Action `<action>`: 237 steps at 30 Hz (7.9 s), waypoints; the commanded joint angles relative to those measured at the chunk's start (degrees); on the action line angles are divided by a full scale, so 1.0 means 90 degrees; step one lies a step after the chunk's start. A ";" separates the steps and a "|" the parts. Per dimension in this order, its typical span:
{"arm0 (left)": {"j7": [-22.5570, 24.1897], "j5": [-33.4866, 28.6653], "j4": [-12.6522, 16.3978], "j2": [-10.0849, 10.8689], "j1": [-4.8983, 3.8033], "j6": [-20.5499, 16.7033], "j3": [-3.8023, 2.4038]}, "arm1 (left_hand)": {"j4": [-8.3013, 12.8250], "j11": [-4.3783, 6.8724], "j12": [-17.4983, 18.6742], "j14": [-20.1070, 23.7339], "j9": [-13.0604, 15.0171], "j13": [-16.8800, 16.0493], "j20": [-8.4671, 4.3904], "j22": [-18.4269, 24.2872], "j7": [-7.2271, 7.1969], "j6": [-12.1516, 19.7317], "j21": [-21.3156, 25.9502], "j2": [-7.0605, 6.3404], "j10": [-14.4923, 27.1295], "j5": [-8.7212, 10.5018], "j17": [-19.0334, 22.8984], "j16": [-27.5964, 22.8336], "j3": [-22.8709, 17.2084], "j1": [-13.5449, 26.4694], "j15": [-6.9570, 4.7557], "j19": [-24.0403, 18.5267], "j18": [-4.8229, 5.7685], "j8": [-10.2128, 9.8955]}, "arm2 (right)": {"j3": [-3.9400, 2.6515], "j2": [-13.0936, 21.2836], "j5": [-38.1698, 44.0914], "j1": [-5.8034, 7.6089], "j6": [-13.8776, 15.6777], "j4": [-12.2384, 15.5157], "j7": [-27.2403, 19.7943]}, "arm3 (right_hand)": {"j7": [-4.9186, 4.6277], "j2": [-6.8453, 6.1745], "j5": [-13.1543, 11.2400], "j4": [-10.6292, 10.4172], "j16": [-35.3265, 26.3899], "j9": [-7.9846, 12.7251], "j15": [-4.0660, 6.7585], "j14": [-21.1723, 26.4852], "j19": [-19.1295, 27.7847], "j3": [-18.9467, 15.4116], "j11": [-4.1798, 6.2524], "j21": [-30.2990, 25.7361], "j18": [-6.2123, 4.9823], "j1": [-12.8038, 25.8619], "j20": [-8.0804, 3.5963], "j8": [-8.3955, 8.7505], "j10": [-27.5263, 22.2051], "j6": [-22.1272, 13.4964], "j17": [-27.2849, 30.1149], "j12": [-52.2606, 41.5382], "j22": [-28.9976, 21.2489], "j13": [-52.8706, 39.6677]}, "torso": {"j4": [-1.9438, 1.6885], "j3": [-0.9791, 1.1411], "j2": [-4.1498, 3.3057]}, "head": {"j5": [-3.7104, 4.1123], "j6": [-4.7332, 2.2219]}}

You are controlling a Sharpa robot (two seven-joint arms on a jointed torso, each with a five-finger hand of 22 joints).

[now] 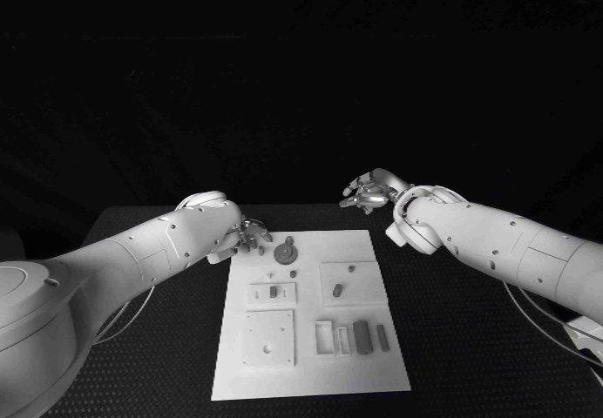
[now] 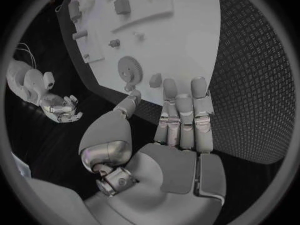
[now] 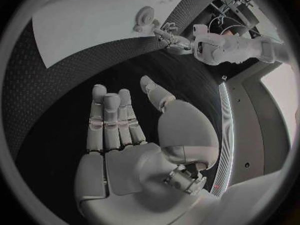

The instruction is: Assemble the parts on the task board

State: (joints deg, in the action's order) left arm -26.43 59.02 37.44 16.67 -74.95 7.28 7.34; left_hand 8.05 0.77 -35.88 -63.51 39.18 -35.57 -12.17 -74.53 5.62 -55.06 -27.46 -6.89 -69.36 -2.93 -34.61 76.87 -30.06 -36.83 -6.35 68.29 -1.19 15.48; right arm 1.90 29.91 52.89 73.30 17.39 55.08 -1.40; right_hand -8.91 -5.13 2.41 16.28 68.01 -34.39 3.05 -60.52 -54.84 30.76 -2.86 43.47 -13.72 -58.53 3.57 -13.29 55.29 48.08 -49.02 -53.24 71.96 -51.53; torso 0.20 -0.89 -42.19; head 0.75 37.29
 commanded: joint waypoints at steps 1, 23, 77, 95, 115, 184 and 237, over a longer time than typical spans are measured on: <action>-0.0003 0.0046 -0.0012 0.0007 -0.0001 0.0137 -0.0004 | -0.0031 0.0007 -0.0021 -0.0012 -0.0009 0.0000 -0.0010 -0.0020 -0.0007 -0.0063 -0.0019 0.0098 -0.0071 -0.0022 0.0008 0.0059 0.0018 -0.0034 -0.0073 0.0060 -0.0175 0.0048 | -0.0003 -0.0001 0.0046 0.0000 -0.0027 0.0006 -0.0024 | -0.0053 0.0007 0.0034 0.0015 -0.0026 -0.0011 0.0005 0.0031 0.0004 -0.0021 -0.0014 -0.0024 -0.0091 0.0016 0.0032 0.0022 -0.0048 0.0006 -0.0008 -0.0027 0.0010 0.0012 | -0.0002 -0.0001 0.0000 | 0.0004 0.0007; 0.0058 -0.0313 -0.0028 0.0050 -0.0001 0.0620 -0.0003 | 0.0164 0.0088 -0.0104 -0.0102 -0.0053 -0.0030 -0.0081 -0.0143 -0.0090 -0.0310 -0.0107 0.0339 -0.0220 -0.0062 0.0027 0.0218 0.0093 -0.0284 -0.0149 0.0173 -0.0162 0.0119 | -0.0003 -0.0013 0.0032 0.0001 -0.0061 -0.0015 -0.0006 | -0.0053 0.0004 0.0033 0.0019 -0.0026 -0.0013 0.0006 0.0031 0.0004 -0.0022 -0.0014 -0.0025 -0.0096 0.0013 0.0037 0.0023 -0.0050 0.0005 -0.0011 -0.0033 0.0013 0.0020 | -0.0006 -0.0001 0.0000 | 0.0000 0.0026; 0.0230 -0.1277 0.0064 0.0220 -0.0005 0.0277 -0.0003 | 0.0640 0.0225 0.0017 -0.0268 0.0177 0.0028 -0.0187 -0.0182 -0.0254 -0.0819 -0.0231 0.1270 -0.0618 -0.0603 0.0196 0.0445 -0.0521 -0.1694 -0.0270 0.0375 -0.0047 0.0485 | -0.0003 -0.0008 0.0029 0.0000 -0.0083 -0.0043 -0.0012 | -0.0055 -0.0001 0.0033 0.0000 -0.0028 -0.0016 0.0003 0.0032 0.0004 -0.0043 -0.0017 -0.0032 -0.0105 0.0058 0.0057 0.0025 -0.0056 0.0004 -0.0017 -0.0053 0.0021 0.0047 | -0.0014 -0.0003 -0.0001 | -0.0017 0.0053; -0.0203 -0.1752 0.2586 0.1754 -0.0408 -0.0240 0.0019 | 0.0649 0.0261 0.0018 -0.0364 0.0228 0.0001 -0.0207 -0.0185 -0.0292 -0.0897 -0.0303 0.1256 -0.0744 -0.0710 0.0201 0.0494 -0.0496 -0.1665 -0.0300 0.0460 -0.0029 0.0515 | -0.0003 0.0061 -0.0025 0.0001 -0.0089 -0.0099 -0.0034 | -0.0056 -0.0007 0.0033 -0.0005 -0.0030 -0.0017 0.0002 0.0033 0.0004 -0.0051 -0.0017 -0.0034 -0.0110 0.0084 0.0063 0.0026 -0.0058 0.0004 -0.0018 -0.0060 0.0024 0.0056 | -0.0061 0.0007 0.0026 | -0.0038 0.0057; -0.0580 -0.0962 0.4282 0.2565 -0.0398 -0.0914 0.0552 | 0.0632 0.0300 0.0016 -0.0452 0.0252 -0.0034 -0.0229 -0.0186 -0.0332 -0.0999 -0.0386 0.1201 -0.0864 -0.0819 0.0201 0.0542 -0.0494 -0.1632 -0.0337 0.0534 -0.0017 0.0529 | -0.0002 0.0063 -0.0030 0.0001 -0.0061 -0.0134 -0.0085 | -0.0072 -0.0003 0.0033 -0.0014 -0.0109 -0.0015 -0.0017 0.0099 0.0069 -0.0034 -0.0035 -0.0097 -0.0115 0.0137 0.0102 0.0047 -0.0121 -0.0028 0.0009 -0.0031 0.0015 0.0131 | -0.0073 0.0006 0.0025 | -0.0028 0.0113; -0.0647 -0.0281 0.4250 0.2366 -0.0023 -0.0649 0.0710 | 0.0662 0.0354 -0.0017 -0.0564 0.0298 -0.0115 -0.0240 -0.0184 -0.0385 -0.1111 -0.0504 0.1163 -0.0980 -0.1007 0.0180 0.0630 -0.0520 -0.1616 -0.0397 0.0643 0.0006 0.0552 | -0.0001 0.0088 -0.0101 0.0000 -0.0277 -0.0107 -0.0165 | -0.0219 0.0002 0.0034 0.0002 -0.2305 -0.0084 -0.0513 0.0585 0.1038 0.0128 -0.0242 -0.1392 0.0038 0.0258 0.0534 -0.0001 -0.0276 -0.0122 0.0925 0.1487 -0.0531 0.1974 | -0.0048 0.0013 0.0024 | -0.0022 0.0200; -0.0793 0.0031 0.4092 0.1942 0.0017 -0.0102 0.0707 | 0.0803 0.0448 -0.0157 -0.0745 0.0519 -0.0247 -0.0237 -0.0186 -0.0486 -0.1311 -0.0790 0.1174 -0.1200 -0.2084 0.0070 0.0842 -0.0495 -0.1439 -0.0480 0.0821 0.0018 0.0666 | -0.0001 0.0068 -0.0102 0.0000 -0.0317 -0.0116 -0.0172 | -0.0218 -0.0003 0.0034 0.0008 -0.2364 -0.0084 -0.0513 0.0561 0.1029 0.0112 -0.0241 -0.1419 0.0028 0.0242 0.0544 -0.0006 -0.0255 -0.0125 0.0902 0.1496 -0.0532 0.2036 | -0.0050 0.0015 0.0025 | -0.0004 0.0269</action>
State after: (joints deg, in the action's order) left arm -34.19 59.74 73.78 34.58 -75.33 3.95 13.48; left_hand 14.29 4.40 -37.05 -68.88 44.57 -37.70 -14.02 -74.94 1.51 -66.91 -34.29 3.32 -79.70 -16.14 -33.92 84.08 -33.58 -49.29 -8.74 75.27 -0.80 22.15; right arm 1.90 30.56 51.97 73.29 15.23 53.99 -2.39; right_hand -10.66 -4.98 2.41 16.36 46.98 -35.06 -1.67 -55.15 -45.52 32.12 -4.91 31.05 -14.14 -56.57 8.16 -13.09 52.63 47.31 -40.82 -40.09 67.22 -33.28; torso -0.21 -0.77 -41.96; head 0.70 39.69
